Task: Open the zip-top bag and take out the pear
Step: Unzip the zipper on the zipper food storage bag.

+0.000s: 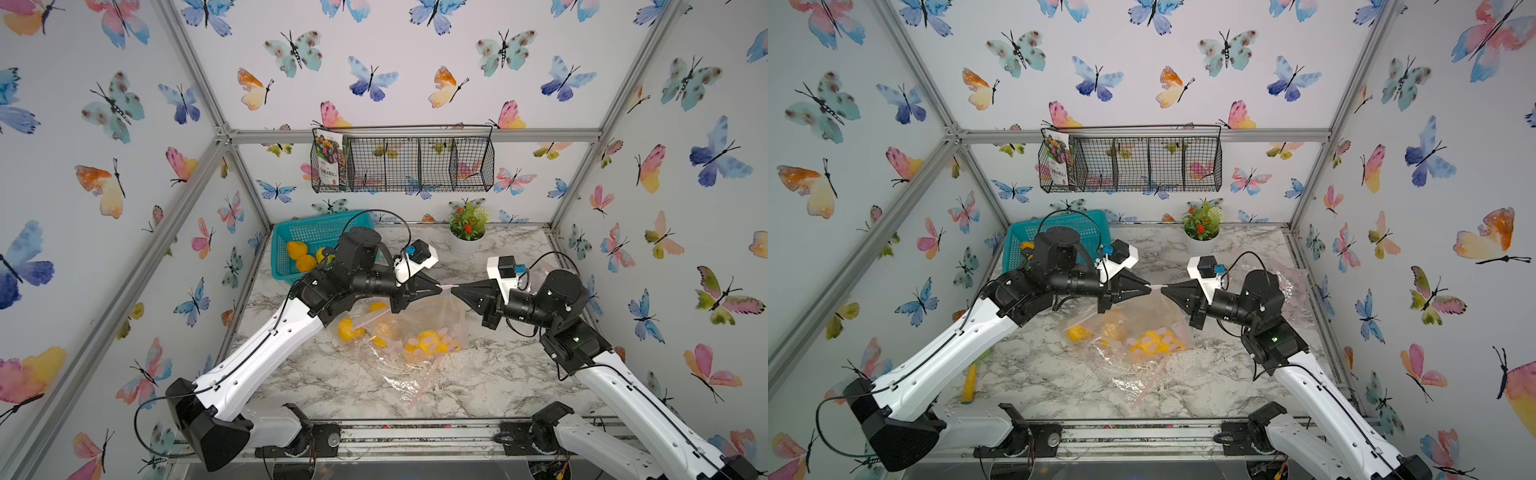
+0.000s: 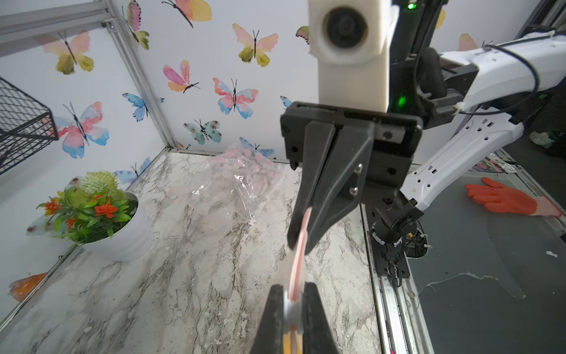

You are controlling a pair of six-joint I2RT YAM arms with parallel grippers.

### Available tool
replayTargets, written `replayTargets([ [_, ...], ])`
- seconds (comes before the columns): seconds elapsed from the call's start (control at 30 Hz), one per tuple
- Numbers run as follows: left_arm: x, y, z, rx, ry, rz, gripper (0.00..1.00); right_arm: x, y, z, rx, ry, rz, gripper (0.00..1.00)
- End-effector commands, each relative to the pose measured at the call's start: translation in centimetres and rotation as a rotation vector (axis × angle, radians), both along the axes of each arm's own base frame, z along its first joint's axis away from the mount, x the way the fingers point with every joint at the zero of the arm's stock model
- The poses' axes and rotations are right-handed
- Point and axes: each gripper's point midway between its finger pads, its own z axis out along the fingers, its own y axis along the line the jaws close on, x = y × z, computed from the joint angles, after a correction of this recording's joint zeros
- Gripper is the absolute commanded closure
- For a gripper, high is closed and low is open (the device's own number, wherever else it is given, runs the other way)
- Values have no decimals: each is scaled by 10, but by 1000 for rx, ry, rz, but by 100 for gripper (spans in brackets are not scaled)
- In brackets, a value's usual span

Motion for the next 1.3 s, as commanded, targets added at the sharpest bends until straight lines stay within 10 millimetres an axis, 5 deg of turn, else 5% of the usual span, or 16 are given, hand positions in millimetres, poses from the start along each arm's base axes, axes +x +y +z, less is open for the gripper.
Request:
replayTargets([
  [0.0,13,36,-21,53,57,116,99,9,-20,34,48,-114,-156,97],
  [0.3,24,121,-56,80,123,378,99,39,-83,55,61,-168,-601,97],
  [0.5,21,138,-63,32,120,433,99,38,-107,70,71,-202,-721,97],
  [0.9,-2,103,-50,-99,143,101,99,3,-4,18,-57,-107,-28,98],
  [1.13,-6,84,-60,-73,168,47,99,-2,23,-30,-76,39,187,97],
  [1.27,8,84,-63,-38,184,116,82,8,23,-49,-131,64,139,98],
])
